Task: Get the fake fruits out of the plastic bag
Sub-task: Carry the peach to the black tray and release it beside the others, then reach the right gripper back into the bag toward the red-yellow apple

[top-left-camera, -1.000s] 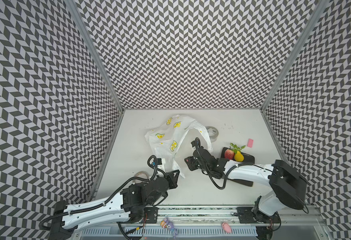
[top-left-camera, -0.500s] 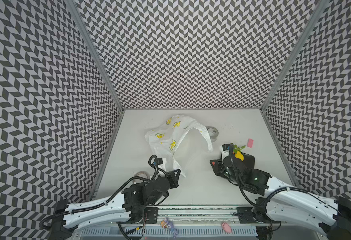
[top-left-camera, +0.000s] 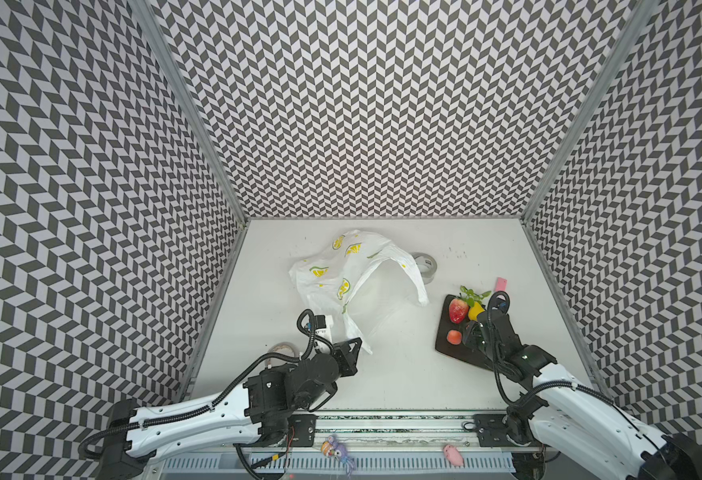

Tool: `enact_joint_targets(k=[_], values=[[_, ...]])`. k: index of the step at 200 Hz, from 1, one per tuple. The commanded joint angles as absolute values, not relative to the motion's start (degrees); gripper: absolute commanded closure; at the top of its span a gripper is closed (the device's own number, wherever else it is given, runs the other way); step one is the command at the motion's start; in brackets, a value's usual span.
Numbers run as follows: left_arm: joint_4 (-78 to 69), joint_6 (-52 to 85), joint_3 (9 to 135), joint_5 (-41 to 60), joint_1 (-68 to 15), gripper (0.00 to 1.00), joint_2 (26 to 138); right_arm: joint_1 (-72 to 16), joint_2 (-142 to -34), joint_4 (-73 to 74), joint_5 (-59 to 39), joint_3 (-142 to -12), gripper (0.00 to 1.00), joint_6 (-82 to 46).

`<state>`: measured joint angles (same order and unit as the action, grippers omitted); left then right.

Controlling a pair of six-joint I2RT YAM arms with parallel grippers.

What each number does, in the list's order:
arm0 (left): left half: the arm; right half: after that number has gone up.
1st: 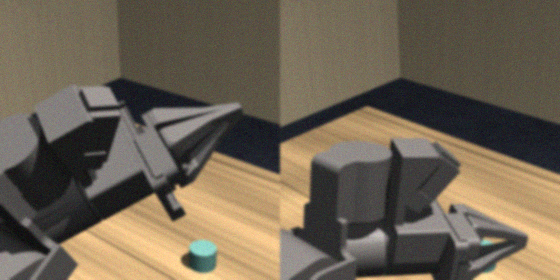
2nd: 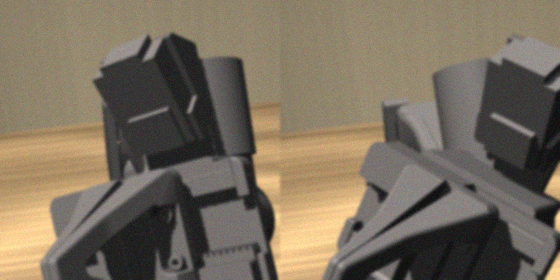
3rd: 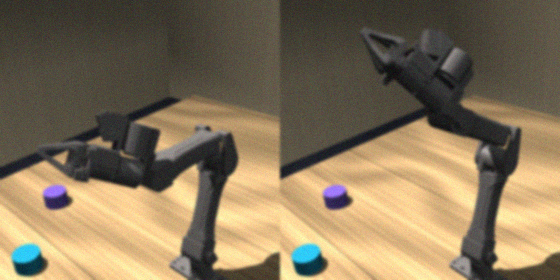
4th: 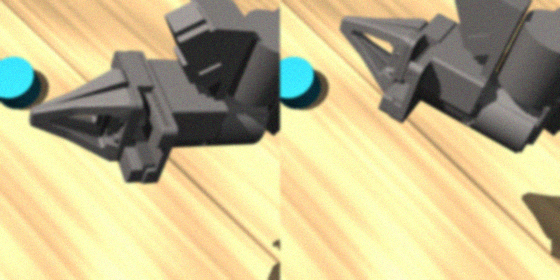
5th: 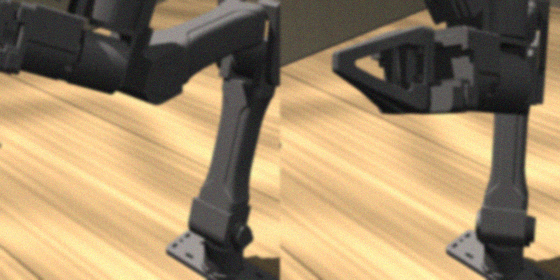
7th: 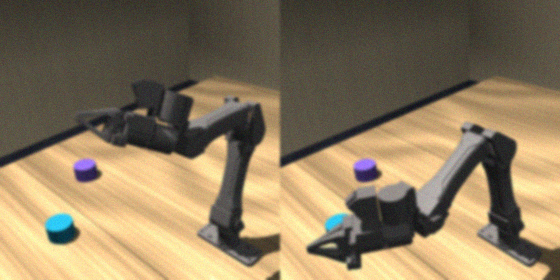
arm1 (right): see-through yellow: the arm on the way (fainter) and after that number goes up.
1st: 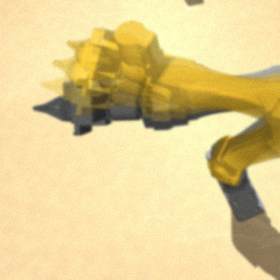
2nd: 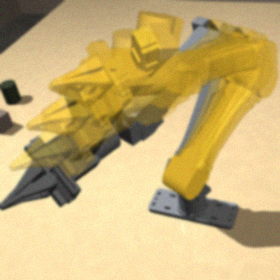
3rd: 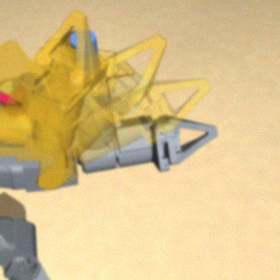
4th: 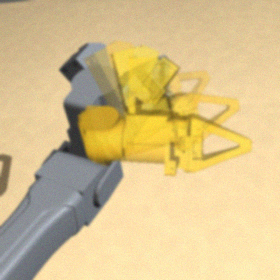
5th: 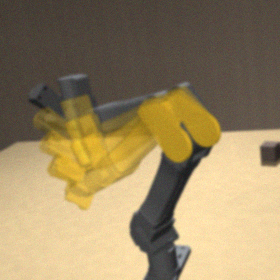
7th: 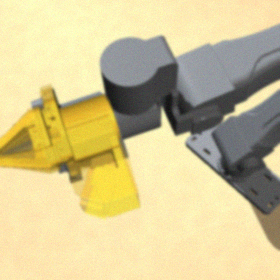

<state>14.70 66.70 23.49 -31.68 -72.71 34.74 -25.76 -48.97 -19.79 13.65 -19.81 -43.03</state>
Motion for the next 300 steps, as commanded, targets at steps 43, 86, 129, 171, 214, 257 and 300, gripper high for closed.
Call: enact_joint_targets(k=[43, 86, 129, 171, 214, 257, 300], values=[[14.7, 66.7, 23.5, -32.5, -72.6, 1.00, 34.1, -22.7, -53.3, -10.8, 10.1, -17.2, 0.52, -44.2], [15.6, 67.1, 23.9, -32.8, -72.6, 1.00, 34.0, -22.6, -51.2, -12.5, 10.6, -17.5, 0.41, -43.7], [16.6, 67.1, 24.8, -33.2, -72.6, 1.00, 34.3, -22.6, -39.9, -22.0, 11.6, -23.7, 0.39, -41.4], [17.1, 67.3, 24.8, -33.2, -72.6, 1.00, 34.3, -24.4, -36.1, -18.9, -1.8, -30.3, 0.50, -36.8], [17.7, 67.6, 25.7, -33.6, -72.6, 1.00, 35.3, -46.5, -46.3, -8.9, 4.1, -34.1, 0.53, -37.2], [19.1, 67.8, 26.4, -33.8, -72.7, 1.00, 34.9, -56.9, -66.1, 3.5, 2.1, -39.2, 0.54, -35.9], [20.8, 68.3, 25.8, -33.3, -72.6, 1.00, 33.2, -56.7, -83.8, 10.7, 1.3, -45.5, 0.54, -38.9]])
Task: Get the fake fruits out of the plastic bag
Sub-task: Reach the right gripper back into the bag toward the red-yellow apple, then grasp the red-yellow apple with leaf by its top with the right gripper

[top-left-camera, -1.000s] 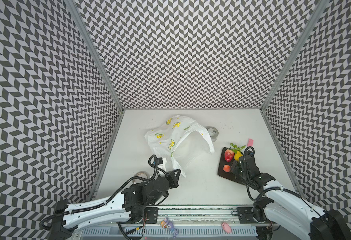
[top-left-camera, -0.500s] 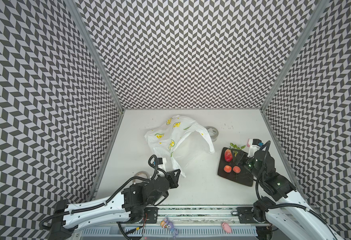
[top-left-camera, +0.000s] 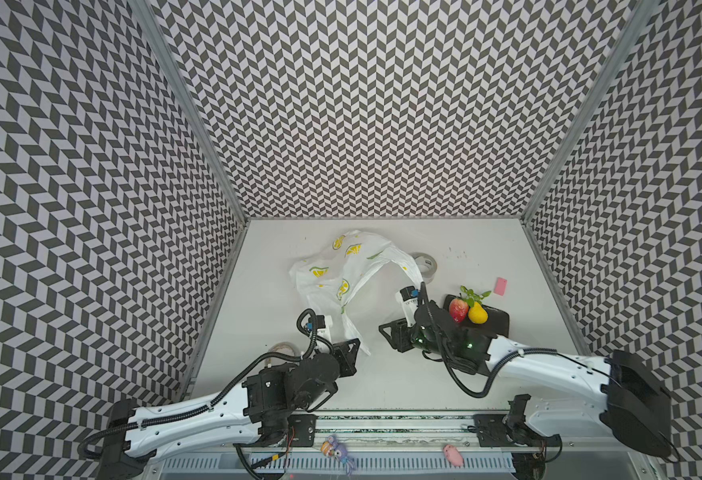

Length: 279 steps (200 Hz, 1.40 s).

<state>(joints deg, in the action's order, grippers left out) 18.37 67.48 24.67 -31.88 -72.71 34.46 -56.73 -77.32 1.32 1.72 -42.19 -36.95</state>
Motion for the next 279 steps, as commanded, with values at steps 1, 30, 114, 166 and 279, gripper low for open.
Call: enact_joint_targets(k=[1, 30, 114, 166, 279], values=[[20.9, 68.3, 25.8, -33.2, -72.6, 1.00, 33.1, -56.7, -84.2, 10.9, 1.2, -45.6, 0.54, -39.0], [24.6, 69.4, 25.7, -32.4, -72.6, 1.00, 31.2, -56.0, -94.3, 16.8, -1.0, -50.8, 0.53, -42.0], [36.4, 73.1, 28.6, -33.8, -72.6, 1.00, 29.3, -52.0, -113.1, 25.3, -4.4, -64.0, 0.43, -49.3], [38.7, 72.8, 31.1, -33.6, -72.6, 1.00, 31.1, -51.2, -118.7, 25.5, -1.4, -69.9, 0.34, -51.9], [35.3, 67.0, 37.6, -33.7, -72.6, 1.00, 38.2, -50.3, -128.5, 22.7, -2.5, -81.7, 0.35, -50.3]])
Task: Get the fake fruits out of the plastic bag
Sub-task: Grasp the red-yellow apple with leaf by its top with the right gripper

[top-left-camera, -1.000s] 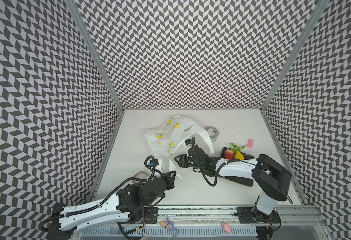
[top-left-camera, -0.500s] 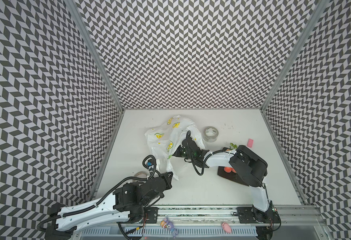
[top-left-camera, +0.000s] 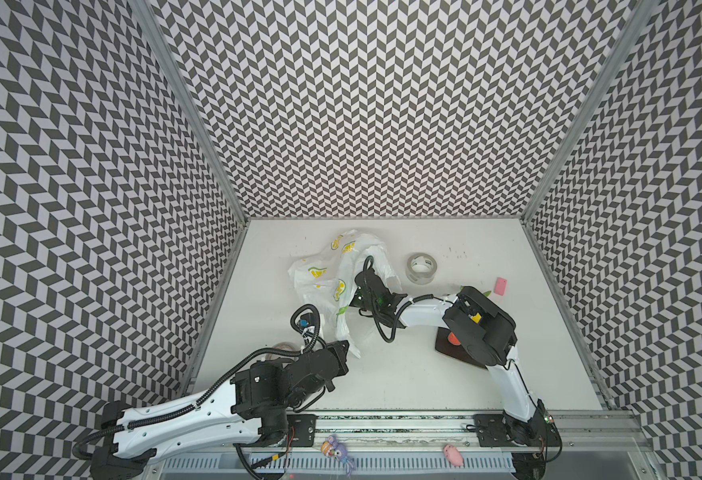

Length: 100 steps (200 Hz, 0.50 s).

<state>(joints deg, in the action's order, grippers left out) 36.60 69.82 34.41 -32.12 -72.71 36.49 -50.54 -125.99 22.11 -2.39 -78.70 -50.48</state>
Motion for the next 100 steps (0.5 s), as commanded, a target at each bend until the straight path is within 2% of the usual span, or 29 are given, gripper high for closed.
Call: enact_joint_targets(k=[1, 100], values=[[35.3, 67.0, 37.7, -33.7, -72.6, 1.00, 38.3, -50.4, -128.6, 22.7, -2.5, -81.7, 0.35, -50.3], [30.9, 64.2, 39.3, -33.8, -72.6, 1.00, 40.8, -50.4, -136.8, 16.8, -2.5, -91.6, 0.31, -50.3]])
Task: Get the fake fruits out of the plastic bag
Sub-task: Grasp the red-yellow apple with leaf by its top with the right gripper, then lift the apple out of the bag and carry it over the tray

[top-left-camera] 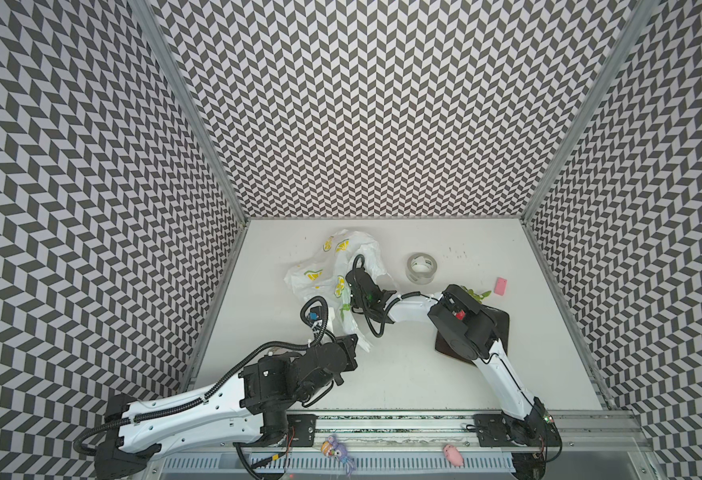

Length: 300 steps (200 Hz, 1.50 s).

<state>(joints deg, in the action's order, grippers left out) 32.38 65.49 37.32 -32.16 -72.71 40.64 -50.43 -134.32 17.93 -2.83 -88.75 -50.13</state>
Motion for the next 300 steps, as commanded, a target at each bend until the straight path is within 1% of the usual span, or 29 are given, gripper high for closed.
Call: enact_joint_targets(k=[1, 27, 57, 84, 99, 147, 224, 278, 282, 300], values=[[30.9, 64.2, 39.3, -33.8, -72.6, 1.00, 40.8, -50.4, -136.9, 16.7, -2.4, -91.7, 0.31, -50.3], [31.0, 64.1, 39.6, -33.8, -72.6, 1.00, 40.7, -50.3, -138.5, 16.8, -2.3, -92.6, 0.33, -51.5], [31.0, 64.2, 39.0, -34.3, -72.6, 1.00, 39.6, -50.3, -139.0, 16.2, -2.3, -92.5, 0.41, -51.6], [30.9, 65.5, 37.5, -34.4, -72.7, 1.00, 37.8, -50.2, -135.6, 18.7, -2.2, -87.5, 0.50, -51.3], [29.6, 66.2, 35.2, -34.2, -72.7, 1.00, 36.1, -50.2, -133.6, 19.5, -2.5, -85.1, 0.51, -50.5], [28.8, 67.2, 31.3, -34.3, -72.7, 1.00, 32.3, -50.2, -124.9, 24.8, -4.2, -75.7, 0.56, -49.6], [27.8, 67.1, 27.6, -35.7, -72.7, 1.00, 27.5, -50.7, -107.4, 27.3, -3.4, -57.5, 0.58, -49.1], [26.9, 67.3, 26.2, -35.8, -72.7, 1.00, 27.5, -51.5, -93.1, 24.6, -2.8, -44.2, 0.58, -48.6], [26.8, 67.4, 26.0, -35.7, -72.7, 1.00, 25.8, -51.6, -91.9, 24.2, -2.7, -43.2, 0.59, -48.6], [26.5, 67.8, 25.5, -35.4, -72.7, 1.00, 25.3, -52.1, -85.9, 21.5, -1.7, -38.9, 0.58, -48.4]])
